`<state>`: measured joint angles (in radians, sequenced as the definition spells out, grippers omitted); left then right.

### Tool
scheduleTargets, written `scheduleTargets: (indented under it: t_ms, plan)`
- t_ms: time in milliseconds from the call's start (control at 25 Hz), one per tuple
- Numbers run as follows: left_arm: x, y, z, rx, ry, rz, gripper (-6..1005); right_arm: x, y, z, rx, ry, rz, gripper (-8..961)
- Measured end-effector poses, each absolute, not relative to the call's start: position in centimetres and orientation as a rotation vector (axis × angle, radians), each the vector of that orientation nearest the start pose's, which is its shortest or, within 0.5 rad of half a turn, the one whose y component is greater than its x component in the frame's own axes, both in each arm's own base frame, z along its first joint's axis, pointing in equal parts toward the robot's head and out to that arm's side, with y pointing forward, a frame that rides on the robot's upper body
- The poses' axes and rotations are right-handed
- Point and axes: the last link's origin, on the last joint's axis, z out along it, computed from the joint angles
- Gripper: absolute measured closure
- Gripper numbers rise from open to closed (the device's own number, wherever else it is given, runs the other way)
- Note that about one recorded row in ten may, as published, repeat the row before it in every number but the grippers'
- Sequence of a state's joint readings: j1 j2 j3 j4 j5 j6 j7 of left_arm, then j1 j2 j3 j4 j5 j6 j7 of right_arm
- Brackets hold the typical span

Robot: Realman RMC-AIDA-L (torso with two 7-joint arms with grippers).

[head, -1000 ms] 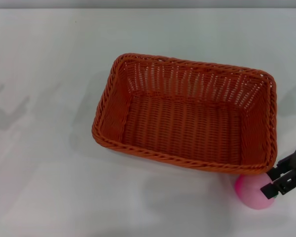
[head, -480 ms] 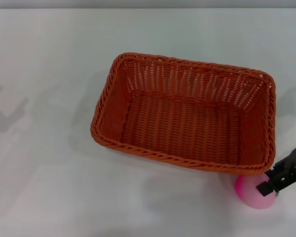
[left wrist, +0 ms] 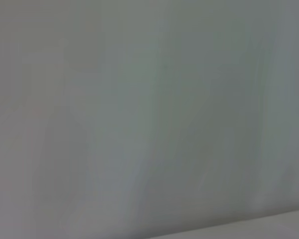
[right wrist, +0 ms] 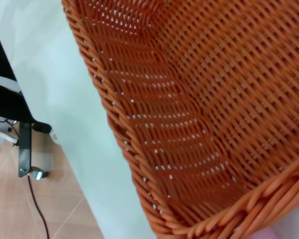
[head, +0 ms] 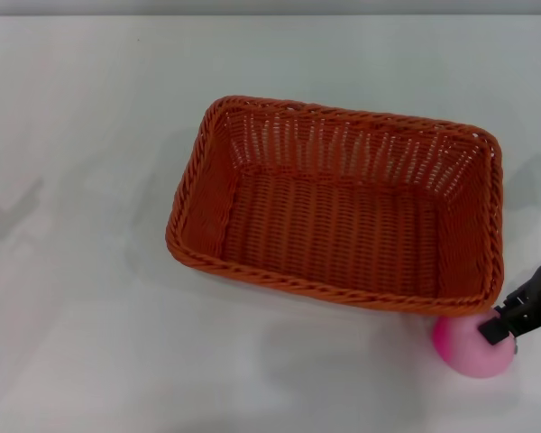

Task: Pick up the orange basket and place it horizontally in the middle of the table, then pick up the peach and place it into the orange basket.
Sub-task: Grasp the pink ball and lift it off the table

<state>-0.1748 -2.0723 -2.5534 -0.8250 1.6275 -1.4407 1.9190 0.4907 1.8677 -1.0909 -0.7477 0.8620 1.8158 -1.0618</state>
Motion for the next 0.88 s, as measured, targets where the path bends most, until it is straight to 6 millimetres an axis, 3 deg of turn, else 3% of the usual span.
scheduleTargets:
  t_ms: [360,520,720,880]
  plan:
    - [-35.2,27.5,9.1,-2.082,-0.622,-0.713,194,30.9,27.1,5.1,-2.966,1.539,-0.287,750]
    - [-35.3,27.5,9.4,-2.062,-0.624,-0.717,194,30.6,26.7,5.0,-3.0,1.551,-0.315,783]
    - [-35.7,27.7,9.7,-2.032,-0.639,-0.713,194,30.4,25.7,3.7,-3.077,1.593,-0.412,845]
    - [-35.9,27.8,9.7,-2.016,-0.648,-0.703,195,29.5,25.4,2.8,-3.169,1.555,-0.394,883]
